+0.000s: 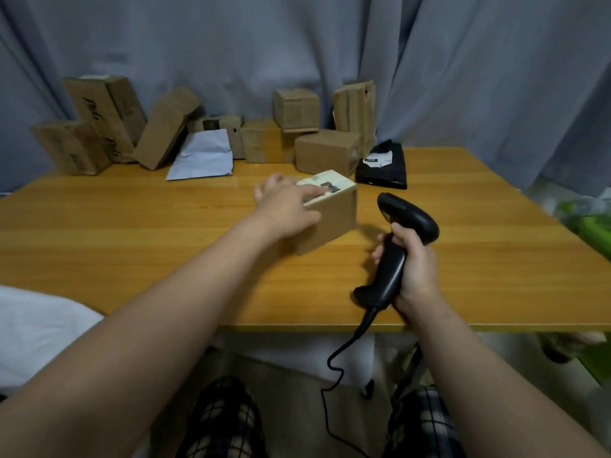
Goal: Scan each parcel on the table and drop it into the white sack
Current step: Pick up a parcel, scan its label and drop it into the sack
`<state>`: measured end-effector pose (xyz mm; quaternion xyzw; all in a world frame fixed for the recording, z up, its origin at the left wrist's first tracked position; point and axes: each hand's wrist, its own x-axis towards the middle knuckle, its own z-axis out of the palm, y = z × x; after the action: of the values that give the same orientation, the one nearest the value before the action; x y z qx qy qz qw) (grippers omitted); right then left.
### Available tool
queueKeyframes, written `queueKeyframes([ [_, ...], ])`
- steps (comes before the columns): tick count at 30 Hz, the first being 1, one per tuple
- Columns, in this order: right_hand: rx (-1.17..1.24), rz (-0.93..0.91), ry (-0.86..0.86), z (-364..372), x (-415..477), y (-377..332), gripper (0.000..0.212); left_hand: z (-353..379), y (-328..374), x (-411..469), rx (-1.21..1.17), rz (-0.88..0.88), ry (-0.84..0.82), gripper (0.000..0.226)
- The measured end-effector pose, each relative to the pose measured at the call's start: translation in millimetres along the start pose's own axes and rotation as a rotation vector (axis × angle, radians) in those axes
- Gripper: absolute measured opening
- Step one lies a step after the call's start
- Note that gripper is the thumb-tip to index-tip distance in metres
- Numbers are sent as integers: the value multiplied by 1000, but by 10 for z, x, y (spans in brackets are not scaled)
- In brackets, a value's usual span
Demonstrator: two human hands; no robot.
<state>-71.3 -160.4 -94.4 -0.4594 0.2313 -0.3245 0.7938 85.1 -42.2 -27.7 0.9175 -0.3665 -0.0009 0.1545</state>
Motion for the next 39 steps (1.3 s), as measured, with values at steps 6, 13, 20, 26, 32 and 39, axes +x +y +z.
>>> queueKeyframes([
  [6,-6,17,-6,-13,-10,19,18,-236,-557,-331,-330,102,86,53],
  [13,-49,115,-54,93,-52,-7,30,-77,-332,-584,-709,-294,65,92],
  [20,-175,123,-143,508,-195,-134,38,41,-258,-526,-1032,-399,-29,99],
  [26,-79,197,-193,520,-385,-32,33,5,-328,-607,-873,-71,99,94],
  [32,13,213,-215,618,-603,90,37,-104,-528,-745,-574,135,202,84],
  [39,-233,-9,-123,507,-708,-34,16,-85,-661,-867,-631,83,247,84],
])
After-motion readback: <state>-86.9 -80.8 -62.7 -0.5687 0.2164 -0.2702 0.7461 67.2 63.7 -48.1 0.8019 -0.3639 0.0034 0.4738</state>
